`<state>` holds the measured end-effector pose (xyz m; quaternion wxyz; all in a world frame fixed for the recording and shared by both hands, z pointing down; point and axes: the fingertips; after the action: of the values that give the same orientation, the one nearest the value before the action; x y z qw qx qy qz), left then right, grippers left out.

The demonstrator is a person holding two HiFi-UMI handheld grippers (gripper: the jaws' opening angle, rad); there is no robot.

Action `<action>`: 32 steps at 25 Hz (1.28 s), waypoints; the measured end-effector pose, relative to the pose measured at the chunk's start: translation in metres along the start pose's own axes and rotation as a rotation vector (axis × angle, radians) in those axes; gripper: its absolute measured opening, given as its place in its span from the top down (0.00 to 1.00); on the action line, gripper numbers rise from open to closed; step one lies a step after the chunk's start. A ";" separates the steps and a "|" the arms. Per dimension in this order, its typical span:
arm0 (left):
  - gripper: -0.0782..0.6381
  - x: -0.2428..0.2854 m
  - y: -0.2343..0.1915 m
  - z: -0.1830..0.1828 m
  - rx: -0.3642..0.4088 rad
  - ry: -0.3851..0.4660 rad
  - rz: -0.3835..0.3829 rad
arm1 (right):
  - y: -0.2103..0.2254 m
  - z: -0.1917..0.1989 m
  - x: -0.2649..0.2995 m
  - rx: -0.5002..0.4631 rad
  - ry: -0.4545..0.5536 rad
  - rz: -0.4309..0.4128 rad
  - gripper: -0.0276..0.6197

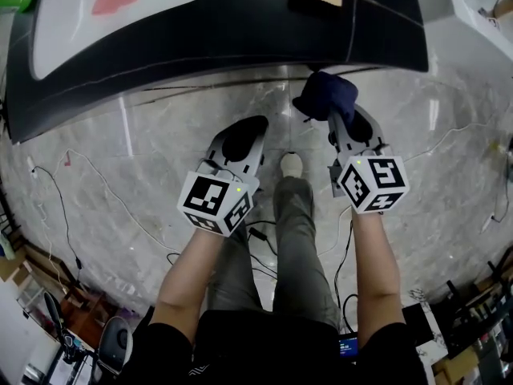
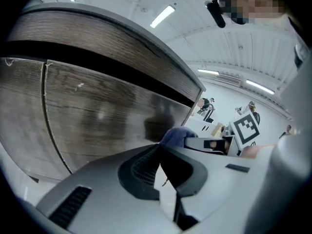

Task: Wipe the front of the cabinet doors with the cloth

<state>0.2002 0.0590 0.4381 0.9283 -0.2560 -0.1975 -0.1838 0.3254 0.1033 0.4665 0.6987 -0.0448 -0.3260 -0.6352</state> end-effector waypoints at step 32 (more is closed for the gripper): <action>0.88 -0.161 -0.174 0.041 -0.108 0.065 -0.276 | -0.222 0.079 0.125 -0.157 -0.189 -0.267 0.85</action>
<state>-0.0258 -0.0191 0.4660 0.8850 -0.2699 -0.1903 -0.3283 0.0885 -0.0083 0.5144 0.5688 -0.1150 -0.3425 -0.7389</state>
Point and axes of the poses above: the fingertips, and each gripper's own axes: x forward along the fingers, y to its right, z out of its underside
